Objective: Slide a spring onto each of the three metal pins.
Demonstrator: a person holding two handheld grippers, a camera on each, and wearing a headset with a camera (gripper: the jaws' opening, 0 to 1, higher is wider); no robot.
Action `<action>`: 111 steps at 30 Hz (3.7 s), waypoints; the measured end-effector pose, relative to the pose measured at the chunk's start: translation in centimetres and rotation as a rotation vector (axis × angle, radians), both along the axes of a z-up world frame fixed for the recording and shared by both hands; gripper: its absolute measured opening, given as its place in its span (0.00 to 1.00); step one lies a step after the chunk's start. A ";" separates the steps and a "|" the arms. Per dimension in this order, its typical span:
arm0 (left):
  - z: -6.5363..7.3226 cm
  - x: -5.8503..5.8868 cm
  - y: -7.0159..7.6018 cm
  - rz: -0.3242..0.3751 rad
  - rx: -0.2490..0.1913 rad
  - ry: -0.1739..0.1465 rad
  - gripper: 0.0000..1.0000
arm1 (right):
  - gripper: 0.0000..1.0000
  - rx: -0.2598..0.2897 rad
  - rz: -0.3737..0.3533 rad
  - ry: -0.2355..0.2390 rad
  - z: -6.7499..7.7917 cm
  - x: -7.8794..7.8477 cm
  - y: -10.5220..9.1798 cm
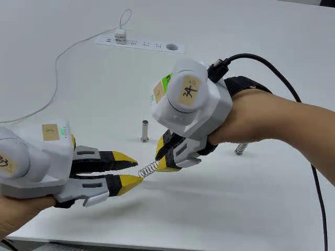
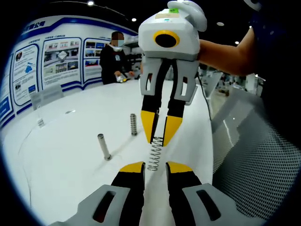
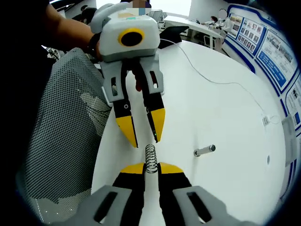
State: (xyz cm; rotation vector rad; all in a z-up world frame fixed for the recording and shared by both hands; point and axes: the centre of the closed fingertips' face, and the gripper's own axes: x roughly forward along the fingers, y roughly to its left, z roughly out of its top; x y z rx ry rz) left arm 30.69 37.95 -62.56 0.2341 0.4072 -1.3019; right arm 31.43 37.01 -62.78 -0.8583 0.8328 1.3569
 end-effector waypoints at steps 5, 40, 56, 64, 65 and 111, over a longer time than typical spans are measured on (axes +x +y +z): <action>-0.3 -0.3 -0.6 -0.019 0.009 0.002 0.20 | 0.11 0.003 0.003 0.003 0.3 -0.2 0.3; 0.1 -0.1 -1.3 -0.043 0.010 -0.060 0.11 | 0.15 0.020 0.008 -0.012 2.0 -0.8 1.5; 0.6 0.1 -1.7 -0.039 -0.015 -0.062 0.11 | 0.12 0.049 -0.010 -0.002 2.5 -1.0 2.0; 0.7 0.5 -1.6 -0.023 -0.019 -0.046 0.12 | 0.12 0.039 -0.009 -0.006 2.6 -0.8 2.0; 0.7 0.5 -1.6 -0.021 -0.017 -0.045 0.12 | 0.12 0.038 -0.011 -0.007 2.7 -0.7 2.0; -0.1 1.1 1.4 0.097 -0.021 0.021 0.39 | 0.12 -0.032 -0.125 -0.145 4.3 9.1 0.7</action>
